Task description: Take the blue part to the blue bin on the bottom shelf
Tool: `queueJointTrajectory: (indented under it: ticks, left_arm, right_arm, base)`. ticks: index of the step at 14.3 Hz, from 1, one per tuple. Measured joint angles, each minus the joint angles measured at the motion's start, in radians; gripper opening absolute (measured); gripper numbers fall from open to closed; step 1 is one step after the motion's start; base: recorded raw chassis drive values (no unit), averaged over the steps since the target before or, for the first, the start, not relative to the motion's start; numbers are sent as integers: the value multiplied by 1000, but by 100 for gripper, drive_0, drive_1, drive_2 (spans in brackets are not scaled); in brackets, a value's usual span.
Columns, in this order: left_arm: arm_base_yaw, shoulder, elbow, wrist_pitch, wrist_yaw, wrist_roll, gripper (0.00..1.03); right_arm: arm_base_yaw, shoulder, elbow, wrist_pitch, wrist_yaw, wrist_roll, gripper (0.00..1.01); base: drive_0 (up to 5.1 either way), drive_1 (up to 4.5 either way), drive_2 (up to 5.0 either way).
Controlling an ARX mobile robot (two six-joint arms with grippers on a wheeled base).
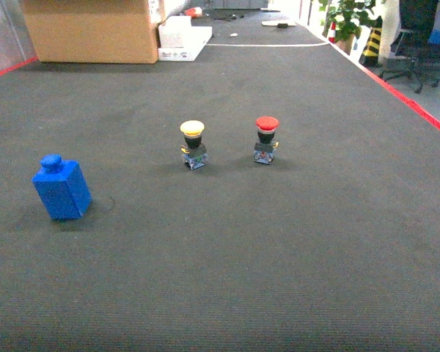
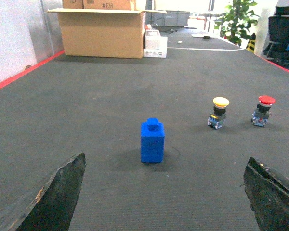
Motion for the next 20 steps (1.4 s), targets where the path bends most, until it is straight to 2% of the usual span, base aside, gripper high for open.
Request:
queueJointTrajectory:
  ticks: [1,2,3,4,6,8,12,14,20]
  left_arm:
    - [-39,53,44,-140,-88,-39,98]
    - [-89,167,89,-210,-188,-70,98]
    - [-95,254,80,-146,-201,-80,98]
    - [-86,356,77,-9,-189,-80,98]
    - [-47,711,102,341,-119,-79,98]
    - [-18,1146,222,665,-48,-69,98]
    - [-15,1368,312,748,-22,-64,98]
    - [-16,1559,402,743,-14,-49,98]
    - [-8,1852,647,769,-7,-10,98]
  right_arm:
    - [0,0,0,-1,0,0,98]
    - [0,0,0,0,-1,0,98]
    - [0,0,0,1,0,0,98]
    - [0,0,0,-2,0,0,98]
    - [0,0,0,0,0,0,98]
    - [0,0,0,0,0,0,98]
    - [0,0,0,0,0,0,98]
    - [0,0,0,0,0,0,98]
    - [0,0,0,0,0,0,98]
  base:
    - [0,0,0]
    - [0,0,0]
    - [0,0,0]
    - [0,0,0]
    - [0,0,0]
    - [0,0,0]
    - [0,0,0]
    - [0,0,0]
    - [0,0,0]
